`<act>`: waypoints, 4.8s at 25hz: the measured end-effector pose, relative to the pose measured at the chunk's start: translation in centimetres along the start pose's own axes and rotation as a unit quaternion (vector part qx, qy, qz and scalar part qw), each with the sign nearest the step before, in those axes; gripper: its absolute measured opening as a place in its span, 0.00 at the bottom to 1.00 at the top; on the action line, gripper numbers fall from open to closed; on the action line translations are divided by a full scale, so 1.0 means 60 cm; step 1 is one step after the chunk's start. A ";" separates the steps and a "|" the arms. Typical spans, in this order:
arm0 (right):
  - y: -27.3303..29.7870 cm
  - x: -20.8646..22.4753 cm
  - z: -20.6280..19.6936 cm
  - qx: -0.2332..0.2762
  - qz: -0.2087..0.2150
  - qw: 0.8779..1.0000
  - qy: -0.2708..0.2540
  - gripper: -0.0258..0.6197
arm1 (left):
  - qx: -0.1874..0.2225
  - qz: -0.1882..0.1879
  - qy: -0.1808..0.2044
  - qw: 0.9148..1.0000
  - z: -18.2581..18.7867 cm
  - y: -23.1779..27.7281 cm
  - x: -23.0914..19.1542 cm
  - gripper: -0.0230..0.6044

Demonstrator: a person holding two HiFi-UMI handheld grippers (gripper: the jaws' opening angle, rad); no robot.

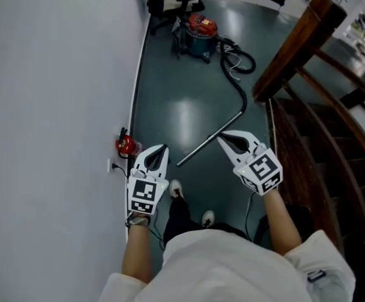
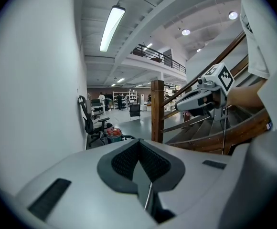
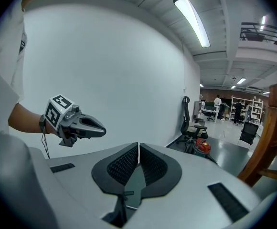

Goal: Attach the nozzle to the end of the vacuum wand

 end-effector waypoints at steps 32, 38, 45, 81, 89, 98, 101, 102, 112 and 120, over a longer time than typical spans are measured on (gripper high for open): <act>0.068 0.015 -0.150 0.009 -0.014 1.000 0.002 0.09 | -0.008 0.048 -0.019 0.999 -0.149 0.058 -0.013 0.04; 0.082 0.021 -0.197 0.010 -0.021 1.000 -0.003 0.09 | -0.001 0.040 -0.035 0.999 -0.186 0.079 -0.014 0.04; 0.101 0.022 -0.234 0.012 -0.019 1.000 -0.008 0.09 | 0.000 0.038 -0.047 0.998 -0.215 0.093 -0.024 0.04; 0.209 0.021 -0.425 0.001 -0.028 1.000 0.003 0.09 | -0.023 0.069 -0.075 0.994 -0.449 0.164 -0.083 0.04; 0.238 0.011 -0.478 -0.001 -0.024 1.000 0.005 0.09 | -0.030 0.074 -0.075 0.994 -0.517 0.174 -0.082 0.04; 0.275 0.020 -0.583 0.004 -0.034 0.999 0.005 0.09 | -0.034 0.079 -0.082 0.993 -0.623 0.213 -0.095 0.04; 0.286 0.024 -0.623 0.008 -0.045 0.999 0.004 0.09 | -0.025 0.082 -0.077 0.993 -0.659 0.231 -0.097 0.04; 0.292 0.026 -0.639 0.010 -0.047 0.999 0.004 0.09 | -0.022 0.082 -0.075 0.994 -0.671 0.237 -0.098 0.04; 0.330 0.027 -0.787 0.028 -0.059 0.998 -0.002 0.09 | -0.004 0.073 -0.074 0.995 -0.805 0.285 -0.089 0.04; 0.346 0.020 -0.850 0.039 -0.054 0.998 -0.019 0.09 | 0.001 0.084 -0.079 0.993 -0.876 0.292 -0.082 0.04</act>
Point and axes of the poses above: the fingertips, and each gripper's own axes: y forward along the fingers, x to its right, z out of its top, the point moved 10 cm from there along -y, backward along the fingers, and after that the axes turned 2 degrees about -z, right-handed, at the moved point
